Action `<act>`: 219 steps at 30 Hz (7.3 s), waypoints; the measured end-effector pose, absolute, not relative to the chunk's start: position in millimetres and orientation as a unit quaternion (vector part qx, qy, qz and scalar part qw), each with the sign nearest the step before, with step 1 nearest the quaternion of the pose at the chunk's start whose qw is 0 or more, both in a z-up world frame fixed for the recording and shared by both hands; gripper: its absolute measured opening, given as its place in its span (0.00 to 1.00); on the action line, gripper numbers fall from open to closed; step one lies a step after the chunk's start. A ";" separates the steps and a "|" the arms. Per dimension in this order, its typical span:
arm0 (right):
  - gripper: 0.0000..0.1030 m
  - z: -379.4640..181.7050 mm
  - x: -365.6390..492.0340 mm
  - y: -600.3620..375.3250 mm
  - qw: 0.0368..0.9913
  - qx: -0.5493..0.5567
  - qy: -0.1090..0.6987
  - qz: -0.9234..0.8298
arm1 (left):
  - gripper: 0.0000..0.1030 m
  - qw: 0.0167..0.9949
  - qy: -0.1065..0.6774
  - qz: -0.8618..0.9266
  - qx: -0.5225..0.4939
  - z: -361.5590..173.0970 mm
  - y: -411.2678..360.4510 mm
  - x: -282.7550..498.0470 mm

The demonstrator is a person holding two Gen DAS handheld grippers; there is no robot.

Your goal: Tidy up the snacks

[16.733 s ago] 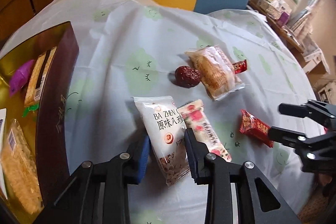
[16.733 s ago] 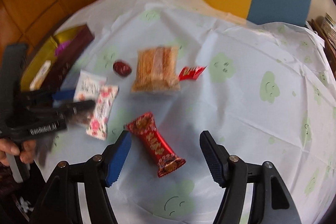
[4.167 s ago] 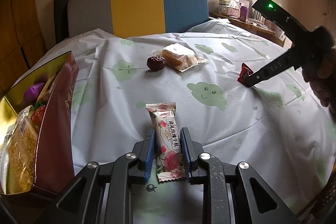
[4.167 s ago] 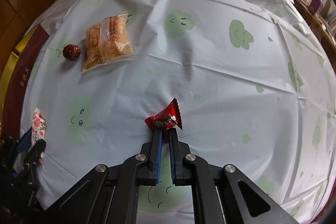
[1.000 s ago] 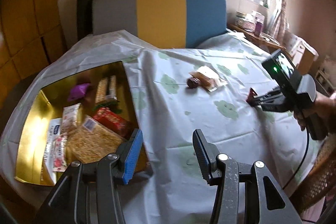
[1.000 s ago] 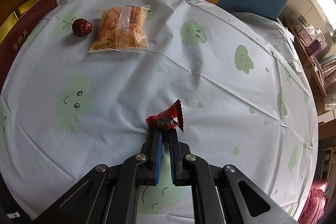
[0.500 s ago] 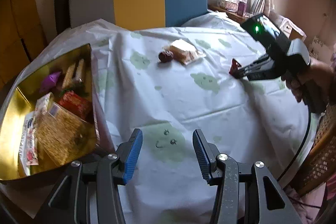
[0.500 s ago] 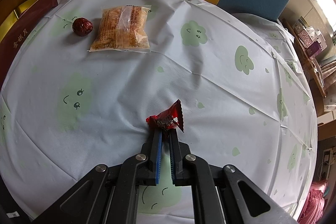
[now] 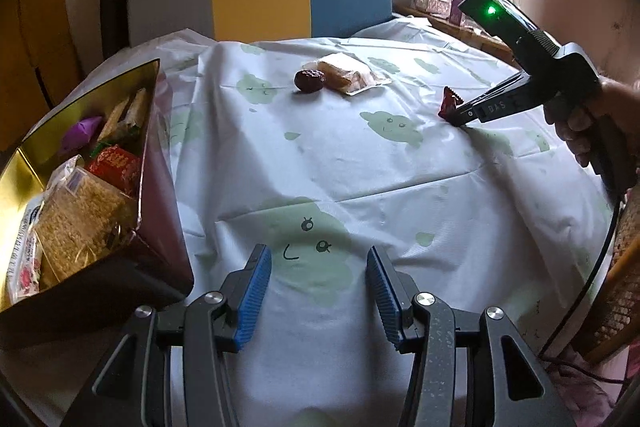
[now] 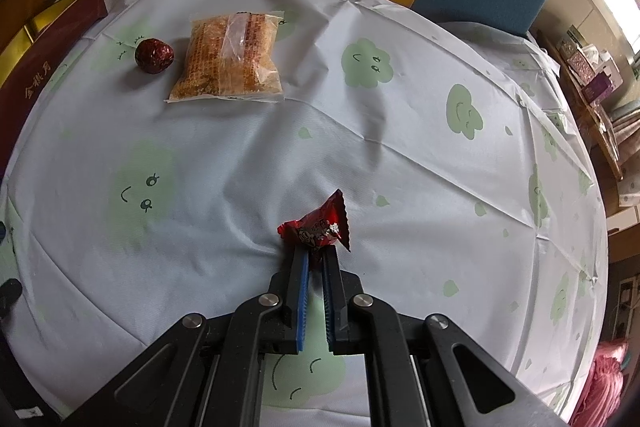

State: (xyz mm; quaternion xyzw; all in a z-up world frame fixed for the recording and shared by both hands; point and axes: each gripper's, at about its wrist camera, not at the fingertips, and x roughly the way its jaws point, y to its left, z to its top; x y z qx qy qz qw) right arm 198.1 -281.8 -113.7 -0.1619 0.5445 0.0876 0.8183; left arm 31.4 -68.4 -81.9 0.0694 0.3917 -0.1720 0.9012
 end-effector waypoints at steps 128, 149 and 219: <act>0.34 -66.4 206.3 -316.5 0.863 -0.069 0.500 0.019 | 0.53 0.903 0.397 -0.154 0.062 -80.0 -68.3 29.1; 0.34 -53.1 206.8 -346.5 0.870 -0.001 0.493 -0.025 | 0.53 0.880 0.449 -0.155 0.025 -44.5 -88.7 80.4; 0.59 -90.9 211.0 -222.0 0.816 -0.107 0.549 0.150 | 0.31 0.904 0.389 -0.174 -0.043 -14.9 -52.5 74.3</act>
